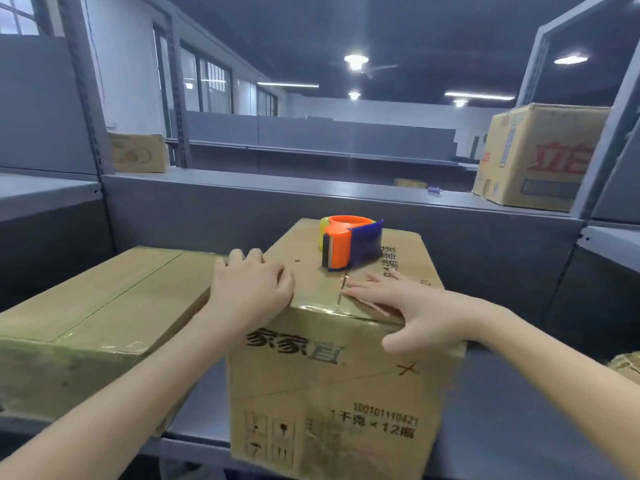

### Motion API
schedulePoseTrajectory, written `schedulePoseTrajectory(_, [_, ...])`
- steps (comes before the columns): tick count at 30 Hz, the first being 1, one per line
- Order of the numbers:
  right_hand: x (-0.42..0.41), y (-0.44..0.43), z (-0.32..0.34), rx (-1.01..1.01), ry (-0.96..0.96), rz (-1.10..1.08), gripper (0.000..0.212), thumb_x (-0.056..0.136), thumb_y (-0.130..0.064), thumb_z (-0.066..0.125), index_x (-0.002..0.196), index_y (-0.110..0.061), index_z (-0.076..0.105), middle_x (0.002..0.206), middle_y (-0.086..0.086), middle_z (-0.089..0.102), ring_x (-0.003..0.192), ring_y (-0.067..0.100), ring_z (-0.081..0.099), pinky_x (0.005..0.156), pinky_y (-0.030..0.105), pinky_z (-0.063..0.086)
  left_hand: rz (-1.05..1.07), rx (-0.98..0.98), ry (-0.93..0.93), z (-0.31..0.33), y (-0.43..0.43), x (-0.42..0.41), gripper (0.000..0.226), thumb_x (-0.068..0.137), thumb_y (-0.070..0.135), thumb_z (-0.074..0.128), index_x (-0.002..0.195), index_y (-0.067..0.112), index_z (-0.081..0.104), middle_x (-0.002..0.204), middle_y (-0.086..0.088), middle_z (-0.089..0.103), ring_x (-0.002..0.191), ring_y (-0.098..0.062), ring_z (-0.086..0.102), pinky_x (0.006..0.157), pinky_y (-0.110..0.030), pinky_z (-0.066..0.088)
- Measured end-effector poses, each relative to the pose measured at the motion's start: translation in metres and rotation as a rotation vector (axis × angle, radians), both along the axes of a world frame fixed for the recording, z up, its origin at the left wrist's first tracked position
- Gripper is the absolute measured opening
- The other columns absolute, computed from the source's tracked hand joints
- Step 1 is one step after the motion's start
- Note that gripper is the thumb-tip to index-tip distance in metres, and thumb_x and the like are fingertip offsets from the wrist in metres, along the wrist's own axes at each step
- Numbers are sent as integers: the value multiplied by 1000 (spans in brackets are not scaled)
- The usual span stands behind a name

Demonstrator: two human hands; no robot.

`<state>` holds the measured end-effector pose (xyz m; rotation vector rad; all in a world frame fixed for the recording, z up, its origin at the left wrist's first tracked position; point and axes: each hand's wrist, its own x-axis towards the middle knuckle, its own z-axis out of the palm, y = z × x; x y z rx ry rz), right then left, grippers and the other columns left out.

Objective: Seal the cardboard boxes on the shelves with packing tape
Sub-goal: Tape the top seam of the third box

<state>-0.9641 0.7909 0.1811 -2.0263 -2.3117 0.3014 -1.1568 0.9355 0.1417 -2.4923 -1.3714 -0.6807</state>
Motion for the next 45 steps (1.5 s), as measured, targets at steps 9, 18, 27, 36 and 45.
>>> schedulePoseTrajectory(9, [18, 8, -23, 272, -52, -59, 72, 82, -18, 50, 147, -32, 24, 154, -16, 20, 140, 2, 13, 107, 15, 9, -139, 149, -208, -5, 3, 31, 54, 83, 37, 19, 78, 14, 68, 81, -1, 65, 82, -21, 55, 72, -30, 40])
schedulePoseTrajectory(18, [32, 20, -9, 170, 142, -68, 40, 95, -28, 47, 134, -35, 47, 133, -25, 43, 119, -5, 39, 99, 15, 28, -236, -316, -207, 9, 23, 35, 34, 88, 37, 47, 112, 15, 58, 111, 2, 59, 103, -17, 50, 77, -32, 46])
schedulePoseTrajectory(27, [58, 95, 22, 598, -120, -242, 29, 86, -7, 44, 113, -10, 54, 118, 7, 58, 107, 23, 50, 84, 33, 44, -495, -703, -576, 46, 32, 70, 6, 78, 0, 55, 74, 3, 60, 73, -12, 50, 70, -18, 47, 70, -31, 46])
schedulePoseTrajectory(36, [82, 151, 16, 256, 17, -262, 38, 82, -5, 44, 109, -30, 51, 132, -2, 51, 141, 27, 20, 110, 55, 22, -421, -756, -815, 33, 42, 75, 17, 78, -2, 59, 79, 6, 74, 84, -13, 71, 76, -24, 70, 76, -37, 58])
schedulePoseTrajectory(45, [71, 135, 28, 526, 65, -102, 7, 83, -16, 39, 77, -20, 42, 79, 4, 53, 77, 26, 48, 66, 36, 35, -479, -778, -860, 52, 41, 60, 15, 82, -4, 55, 75, -1, 68, 69, -16, 64, 62, -21, 62, 66, -29, 58])
